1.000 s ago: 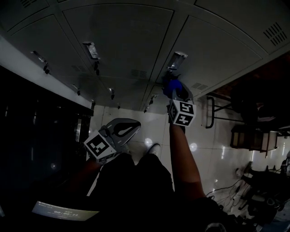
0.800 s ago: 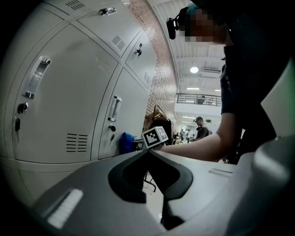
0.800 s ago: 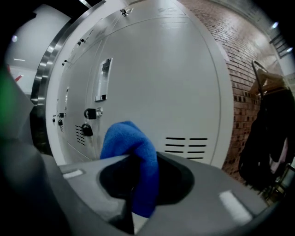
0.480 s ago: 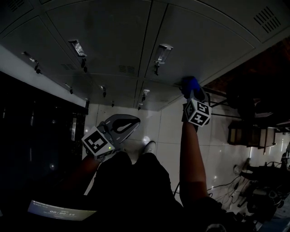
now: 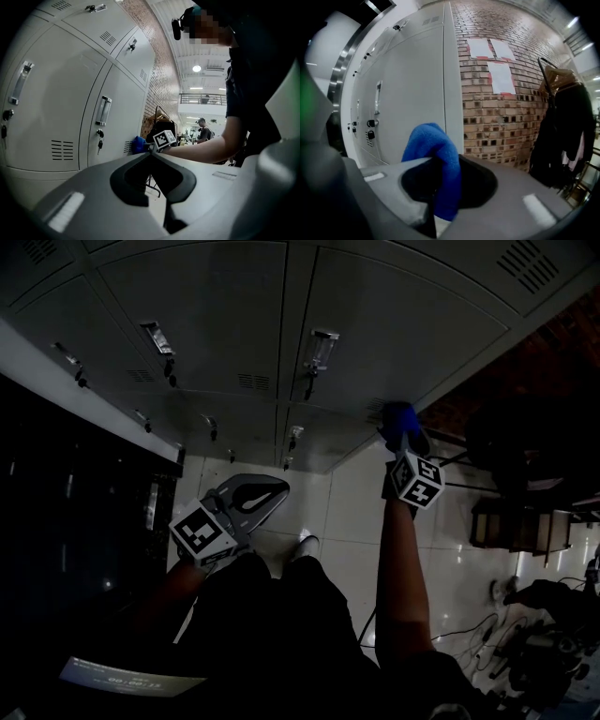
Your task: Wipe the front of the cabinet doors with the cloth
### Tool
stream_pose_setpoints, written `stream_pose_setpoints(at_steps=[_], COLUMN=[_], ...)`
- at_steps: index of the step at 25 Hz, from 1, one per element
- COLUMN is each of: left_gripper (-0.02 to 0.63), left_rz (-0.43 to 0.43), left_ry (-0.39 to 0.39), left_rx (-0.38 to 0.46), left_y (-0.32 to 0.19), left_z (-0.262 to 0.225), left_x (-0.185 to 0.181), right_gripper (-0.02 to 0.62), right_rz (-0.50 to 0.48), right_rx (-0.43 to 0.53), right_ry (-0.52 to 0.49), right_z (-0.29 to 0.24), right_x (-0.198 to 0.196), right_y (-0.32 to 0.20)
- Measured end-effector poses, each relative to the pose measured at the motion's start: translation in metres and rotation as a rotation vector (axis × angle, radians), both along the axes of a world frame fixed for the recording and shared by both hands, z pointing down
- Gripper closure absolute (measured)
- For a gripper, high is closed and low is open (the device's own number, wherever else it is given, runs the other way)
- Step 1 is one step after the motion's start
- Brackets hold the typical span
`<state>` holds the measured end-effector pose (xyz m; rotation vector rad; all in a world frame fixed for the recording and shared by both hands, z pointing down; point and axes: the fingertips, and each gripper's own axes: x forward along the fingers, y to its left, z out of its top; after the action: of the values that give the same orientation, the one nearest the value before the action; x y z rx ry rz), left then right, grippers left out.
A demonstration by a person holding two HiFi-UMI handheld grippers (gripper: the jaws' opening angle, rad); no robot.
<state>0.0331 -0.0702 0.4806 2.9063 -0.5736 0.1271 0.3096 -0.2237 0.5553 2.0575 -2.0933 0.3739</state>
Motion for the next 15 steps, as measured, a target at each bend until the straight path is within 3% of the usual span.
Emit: stream_pose_setpoints(at_steps=[3, 10, 15], left_gripper=[0.603, 0.603, 0.603], left_rz=[-0.015, -0.034, -0.019], left_ry=[0.001, 0.010, 0.022], left_rx=[0.022, 0.085, 0.106], left_y=[-0.001, -0.002, 0.009], left_z=[-0.006, -0.029, -0.049], left_x=[0.001, 0.001, 0.003], right_gripper=[0.523, 0.523, 0.523], right_rz=[-0.115, -0.508, -0.635], right_rx=[0.047, 0.180, 0.197], right_ry=[-0.038, -0.060, -0.102], right_z=[-0.024, -0.096, -0.129], right_x=[-0.028, -0.137, -0.178], right_y=[0.017, 0.094, 0.140])
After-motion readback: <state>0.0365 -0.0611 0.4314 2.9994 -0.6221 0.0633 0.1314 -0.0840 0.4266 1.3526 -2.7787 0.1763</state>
